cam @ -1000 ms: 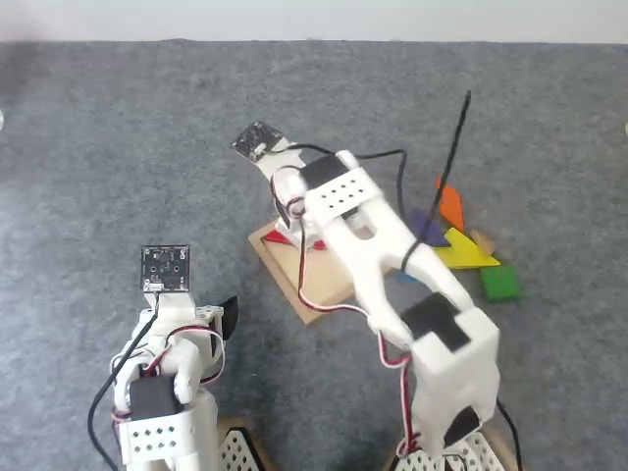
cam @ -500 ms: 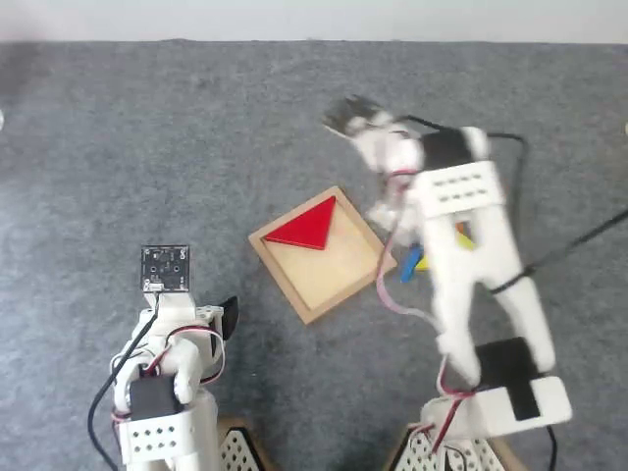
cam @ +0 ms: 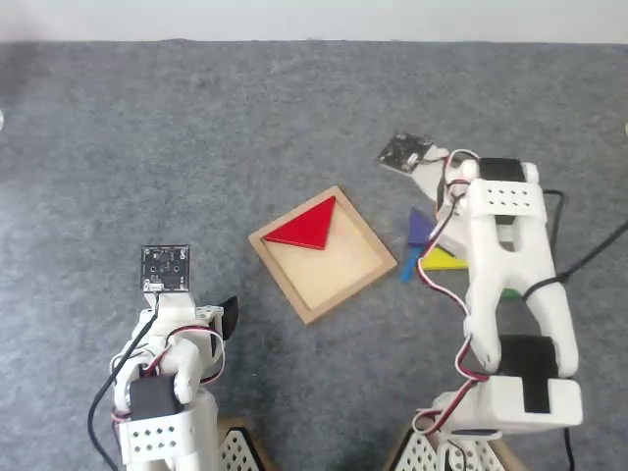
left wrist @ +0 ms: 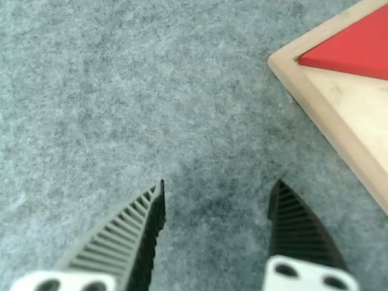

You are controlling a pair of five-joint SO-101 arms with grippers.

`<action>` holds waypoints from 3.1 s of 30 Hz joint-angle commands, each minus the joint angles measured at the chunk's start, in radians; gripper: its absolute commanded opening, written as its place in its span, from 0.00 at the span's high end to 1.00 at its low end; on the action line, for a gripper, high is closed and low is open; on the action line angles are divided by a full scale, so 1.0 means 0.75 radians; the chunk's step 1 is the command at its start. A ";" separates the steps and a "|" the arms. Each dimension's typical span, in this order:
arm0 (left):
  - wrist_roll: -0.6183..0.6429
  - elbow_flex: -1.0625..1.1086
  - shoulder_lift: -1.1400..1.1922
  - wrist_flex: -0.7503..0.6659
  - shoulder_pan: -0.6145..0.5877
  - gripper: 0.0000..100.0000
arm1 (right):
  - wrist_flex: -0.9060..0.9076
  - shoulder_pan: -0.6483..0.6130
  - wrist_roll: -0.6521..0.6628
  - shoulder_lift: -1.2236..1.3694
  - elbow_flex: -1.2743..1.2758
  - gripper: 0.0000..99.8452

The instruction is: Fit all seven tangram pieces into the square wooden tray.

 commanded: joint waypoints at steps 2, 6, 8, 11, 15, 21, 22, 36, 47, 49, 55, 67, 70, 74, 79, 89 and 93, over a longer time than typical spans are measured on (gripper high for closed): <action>0.010 -0.030 -0.029 0.006 -0.002 0.73 | -0.099 0.066 -0.033 -0.011 -0.016 0.64; 0.010 -0.030 -0.029 0.006 -0.002 0.73 | -0.181 0.058 -0.002 0.003 -0.008 0.64; 0.010 -0.030 -0.029 0.006 -0.002 0.73 | -0.214 0.030 -0.029 0.038 -0.018 0.64; 0.010 -0.030 -0.029 0.006 -0.002 0.73 | -0.273 -0.011 -0.072 0.116 -0.045 0.64; 0.010 -0.030 -0.029 0.006 -0.002 0.73 | -0.349 -0.042 -0.233 0.271 -0.178 0.64; 0.010 -0.030 -0.029 0.006 -0.002 0.73 | -0.365 -0.048 -0.475 0.486 -0.403 0.64; 0.010 -0.030 -0.029 0.006 -0.002 0.73 | -0.365 -0.044 -0.542 0.510 -0.417 0.64; 0.010 -0.030 -0.029 0.006 -0.002 0.73 | -0.320 -0.036 -1.178 0.568 -0.430 0.79; 0.010 -0.030 -0.029 0.006 -0.002 0.73 | -0.322 -0.050 -1.172 0.750 -0.544 0.78; 0.010 -0.030 -0.029 0.006 -0.002 0.73 | -0.287 -0.044 -1.168 0.774 -0.593 0.76; 0.010 -0.030 -0.029 0.006 -0.002 0.73 | -0.214 -0.040 -0.863 0.758 -0.720 0.96; 0.010 -0.030 -0.029 0.006 -0.002 0.73 | 0.142 -0.169 -0.010 0.521 -0.998 0.99; 0.010 -0.030 -0.029 0.006 -0.002 0.73 | 0.259 -0.339 0.360 0.467 -0.996 0.99; 0.010 -0.030 -0.029 0.006 -0.002 0.73 | 0.379 -0.578 0.532 0.467 -0.996 0.99; 0.010 -0.030 -0.029 0.006 -0.002 0.73 | 0.394 -0.768 0.812 0.463 -0.906 0.99; 0.010 -0.030 -0.029 0.006 -0.002 0.73 | 0.157 -0.821 1.438 0.470 -0.511 0.99; 0.010 -0.030 -0.029 0.006 -0.002 0.73 | 0.077 -0.750 1.518 0.472 -0.483 0.99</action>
